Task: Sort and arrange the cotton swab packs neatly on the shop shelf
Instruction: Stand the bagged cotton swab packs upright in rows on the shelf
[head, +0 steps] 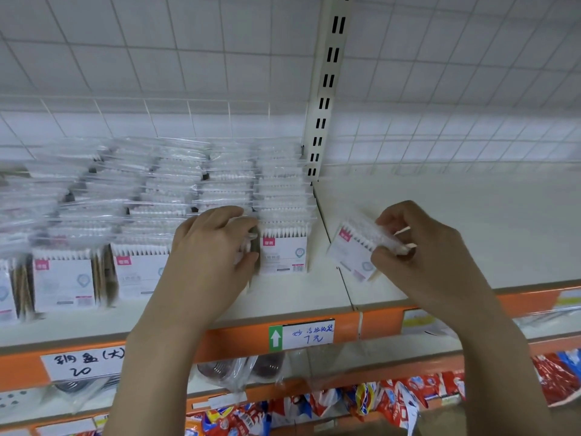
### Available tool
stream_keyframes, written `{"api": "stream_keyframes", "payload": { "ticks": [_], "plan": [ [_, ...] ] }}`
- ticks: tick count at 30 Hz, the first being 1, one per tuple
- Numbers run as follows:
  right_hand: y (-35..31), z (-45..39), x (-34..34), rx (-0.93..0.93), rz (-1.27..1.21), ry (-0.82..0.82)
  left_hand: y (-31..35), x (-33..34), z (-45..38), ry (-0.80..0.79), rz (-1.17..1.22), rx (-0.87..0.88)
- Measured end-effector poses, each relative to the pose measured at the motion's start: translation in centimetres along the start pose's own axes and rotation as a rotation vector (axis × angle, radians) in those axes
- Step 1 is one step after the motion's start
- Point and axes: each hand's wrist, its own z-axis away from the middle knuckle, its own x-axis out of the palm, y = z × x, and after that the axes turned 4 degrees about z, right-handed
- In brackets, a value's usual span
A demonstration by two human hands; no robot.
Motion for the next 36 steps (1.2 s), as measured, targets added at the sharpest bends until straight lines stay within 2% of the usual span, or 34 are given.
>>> {"api": "stream_keyframes", "payload": {
  "ticks": [5,9,17,25,31,36],
  "plan": [
    [-2.0,-0.3,0.1,-0.168,-0.052,0.100,0.2,-0.4,0.0,-0.009,0.004,0.007],
    [-3.5,-0.9,2.2,-0.251,-0.155,-0.040,-0.1,-1.0,0.3,0.000,0.005,0.018],
    [-3.0,-2.0,5.7,-0.196,-0.185,-0.262,-0.2,-2.2,0.7,-0.004,0.022,-0.019],
    [-2.1,-2.9,5.3,-0.329,-0.106,-0.233,1.5,-1.3,0.2,-0.103,0.055,0.071],
    [-1.3,-3.3,5.0,-0.318,-0.028,-0.119,2.0,0.1,0.5,-0.081,0.030,0.007],
    [-1.2,-3.2,5.3,-0.357,0.063,-0.171,2.3,0.6,1.2,-0.046,-0.018,-0.003]
  ]
}}
